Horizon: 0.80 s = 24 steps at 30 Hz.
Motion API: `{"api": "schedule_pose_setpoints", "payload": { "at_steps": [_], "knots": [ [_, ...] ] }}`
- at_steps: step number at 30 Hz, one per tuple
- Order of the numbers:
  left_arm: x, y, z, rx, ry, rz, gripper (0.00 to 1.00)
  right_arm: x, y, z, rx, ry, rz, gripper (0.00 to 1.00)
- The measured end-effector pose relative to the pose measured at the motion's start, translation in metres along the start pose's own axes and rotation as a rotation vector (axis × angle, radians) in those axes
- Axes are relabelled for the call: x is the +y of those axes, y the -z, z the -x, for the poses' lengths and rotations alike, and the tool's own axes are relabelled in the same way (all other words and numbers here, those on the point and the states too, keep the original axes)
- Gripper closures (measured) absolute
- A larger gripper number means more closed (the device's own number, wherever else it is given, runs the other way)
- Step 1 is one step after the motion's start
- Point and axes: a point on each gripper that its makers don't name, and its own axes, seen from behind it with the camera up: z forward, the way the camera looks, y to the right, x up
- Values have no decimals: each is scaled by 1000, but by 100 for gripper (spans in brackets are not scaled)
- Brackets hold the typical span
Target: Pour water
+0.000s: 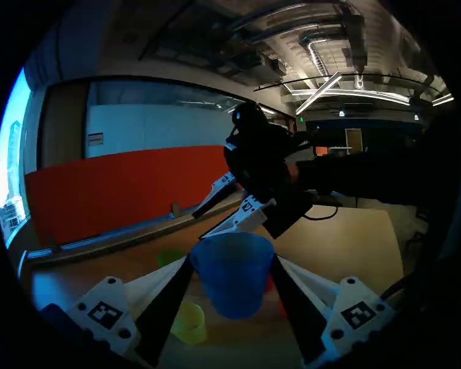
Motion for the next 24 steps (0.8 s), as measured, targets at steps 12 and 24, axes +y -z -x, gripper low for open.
{"api": "schedule_pose_setpoints", "payload": {
  "at_steps": [12, 24],
  "knots": [
    [-5, 2, 13, -16, 16, 6, 12, 11, -52, 11, -99, 40, -68, 0],
    [-9, 0, 27, -33, 26, 8, 13, 16, -84, 30, -195, 45, -116, 0]
  ]
}}
